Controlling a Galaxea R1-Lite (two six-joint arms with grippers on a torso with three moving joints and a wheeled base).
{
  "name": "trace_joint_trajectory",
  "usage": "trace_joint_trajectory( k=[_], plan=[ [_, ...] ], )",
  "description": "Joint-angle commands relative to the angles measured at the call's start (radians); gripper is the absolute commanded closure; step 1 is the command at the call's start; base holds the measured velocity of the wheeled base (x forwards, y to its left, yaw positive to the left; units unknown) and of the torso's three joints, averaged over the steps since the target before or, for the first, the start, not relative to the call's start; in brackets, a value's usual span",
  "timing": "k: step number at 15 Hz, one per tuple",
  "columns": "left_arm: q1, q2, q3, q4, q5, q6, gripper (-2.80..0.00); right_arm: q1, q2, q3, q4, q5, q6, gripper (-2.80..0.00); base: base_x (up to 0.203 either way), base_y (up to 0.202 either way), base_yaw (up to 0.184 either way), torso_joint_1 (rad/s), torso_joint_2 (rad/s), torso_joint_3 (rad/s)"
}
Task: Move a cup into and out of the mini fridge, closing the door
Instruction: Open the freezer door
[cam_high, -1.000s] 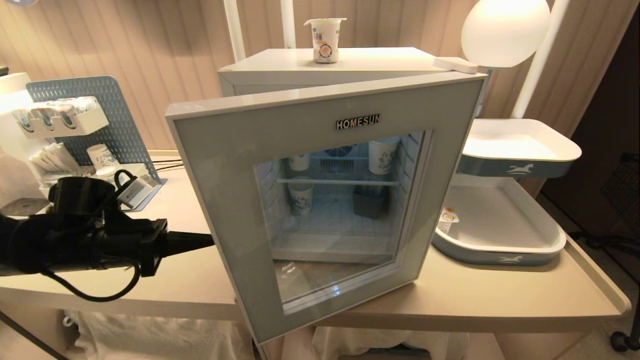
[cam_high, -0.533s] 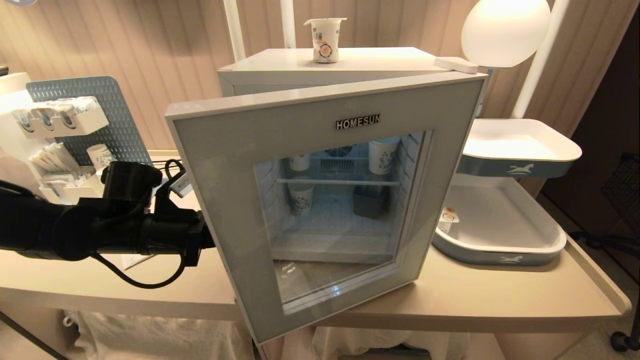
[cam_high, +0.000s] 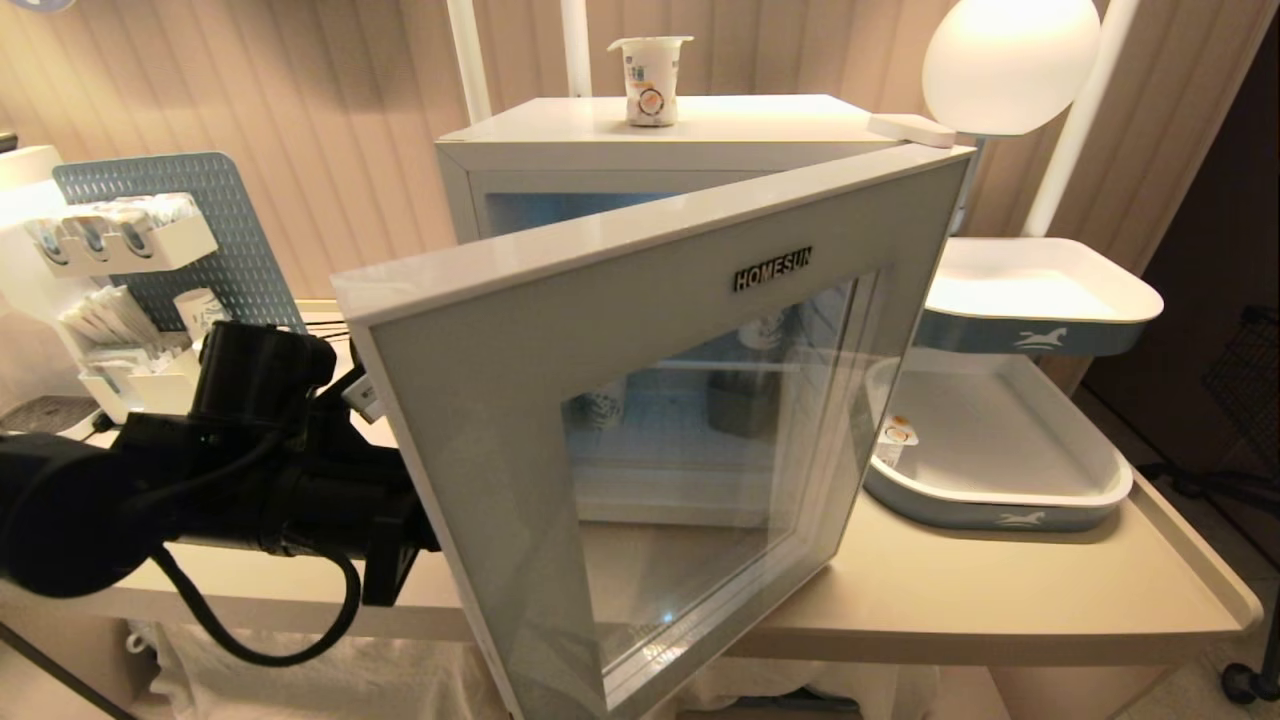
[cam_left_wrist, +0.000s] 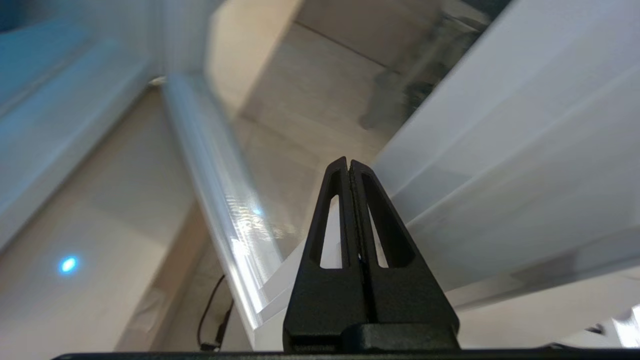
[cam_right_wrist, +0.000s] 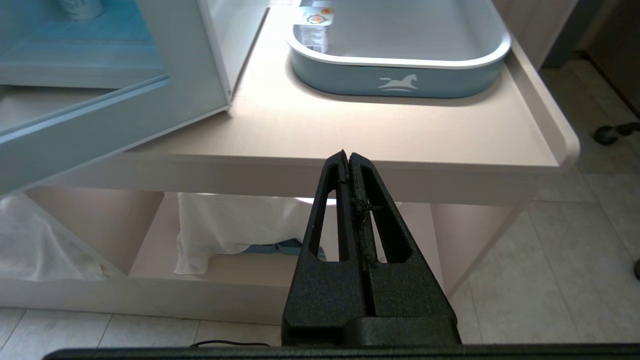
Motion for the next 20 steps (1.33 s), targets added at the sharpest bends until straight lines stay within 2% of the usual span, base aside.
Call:
trace_joint_trajectory(
  k=[1, 6, 10, 13, 16, 20],
  plan=[
    [-0.065, -0.067, 0.018, -0.002, -0.005, -0.007, 0.0, 0.0, 0.0, 0.0, 0.0, 0.0, 0.0, 0.0, 0.0, 0.0, 0.0, 0.0, 0.0, 0.0],
    [-0.251, -0.066, -0.018, -0.002, 0.009, -0.05, 0.0, 0.0, 0.0, 0.001, -0.004, 0.001, 0.0, 0.0, 0.0, 0.0, 0.0, 0.0, 0.0, 0.0],
    [-0.39, -0.014, -0.075, -0.003, 0.093, -0.074, 0.0, 0.0, 0.0, 0.001, -0.003, 0.001, 0.0, 0.0, 0.0, 0.0, 0.0, 0.0, 0.0, 0.0],
    [-0.453, 0.018, -0.094, -0.002, 0.113, -0.073, 0.0, 0.0, 0.0, 0.0, 0.0, 0.001, 0.0, 0.0, 0.0, 0.0, 0.0, 0.0, 0.0, 0.0],
    [-0.531, 0.061, -0.111, -0.003, 0.165, -0.072, 0.0, 0.0, 0.0, 0.0, 0.0, 0.001, 0.0, 0.0, 0.0, 0.0, 0.0, 0.0, 0.0, 0.0],
    [-0.59, 0.1, -0.132, -0.003, 0.195, -0.07, 0.0, 0.0, 0.0, 0.0, 0.0, 0.001, 0.0, 0.0, 0.0, 0.0, 0.0, 0.0, 0.0, 0.0]
  ],
)
